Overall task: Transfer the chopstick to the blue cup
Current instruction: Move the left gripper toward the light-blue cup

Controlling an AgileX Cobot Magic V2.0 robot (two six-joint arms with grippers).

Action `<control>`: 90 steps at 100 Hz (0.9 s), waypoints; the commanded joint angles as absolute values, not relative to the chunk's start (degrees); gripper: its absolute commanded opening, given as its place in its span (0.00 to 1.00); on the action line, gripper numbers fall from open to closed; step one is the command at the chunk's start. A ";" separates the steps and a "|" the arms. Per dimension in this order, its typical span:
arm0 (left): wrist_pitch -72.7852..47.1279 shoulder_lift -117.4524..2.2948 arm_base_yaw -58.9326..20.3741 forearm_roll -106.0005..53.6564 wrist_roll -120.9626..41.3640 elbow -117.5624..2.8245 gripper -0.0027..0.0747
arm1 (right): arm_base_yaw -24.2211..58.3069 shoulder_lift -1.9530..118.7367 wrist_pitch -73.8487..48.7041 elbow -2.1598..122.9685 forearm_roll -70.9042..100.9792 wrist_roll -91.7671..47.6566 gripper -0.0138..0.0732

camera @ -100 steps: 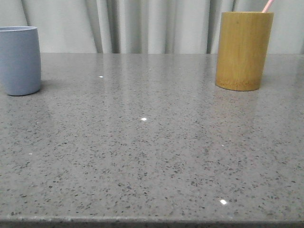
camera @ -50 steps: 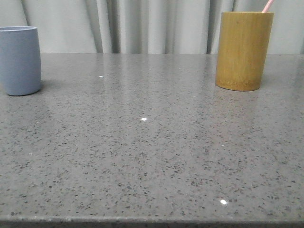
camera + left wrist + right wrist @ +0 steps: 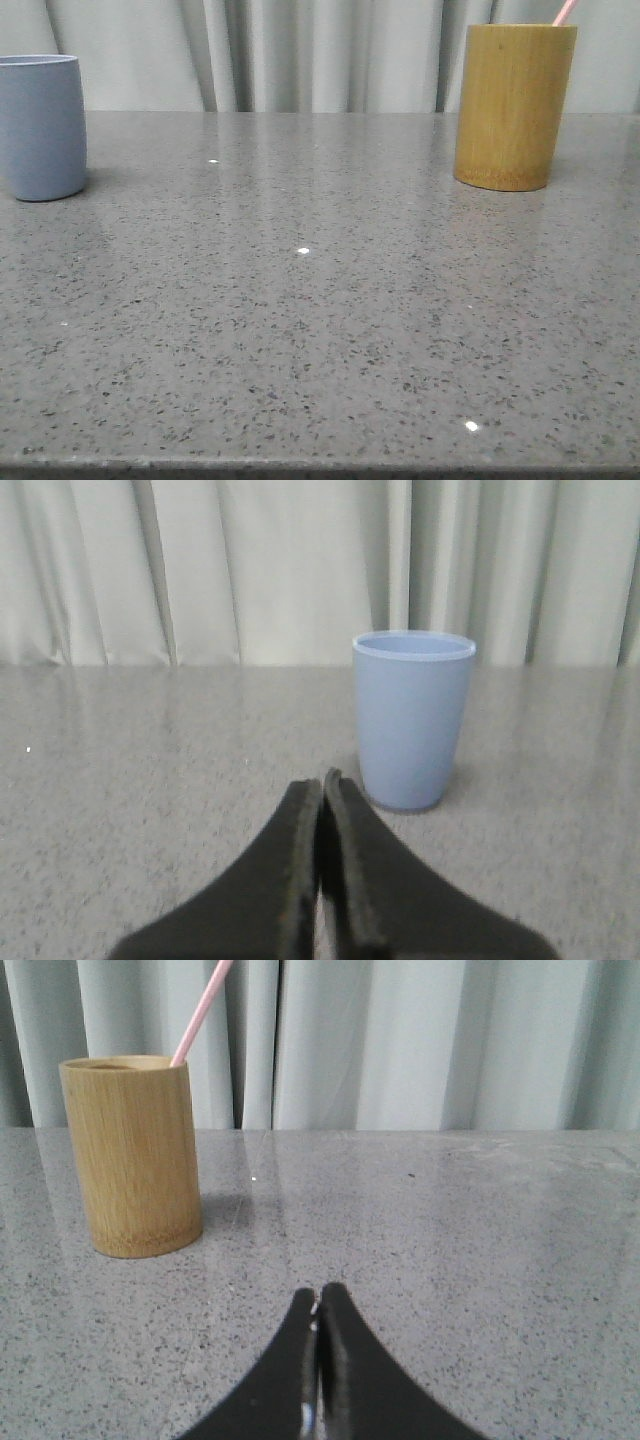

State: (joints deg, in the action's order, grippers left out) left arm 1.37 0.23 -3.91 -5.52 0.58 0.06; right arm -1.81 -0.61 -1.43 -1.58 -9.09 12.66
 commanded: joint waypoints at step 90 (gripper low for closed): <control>-42.91 -40.55 -3.74 -9.49 1.26 -54.32 0.01 | -1.74 31.06 -47.87 48.72 -5.93 11.99 0.08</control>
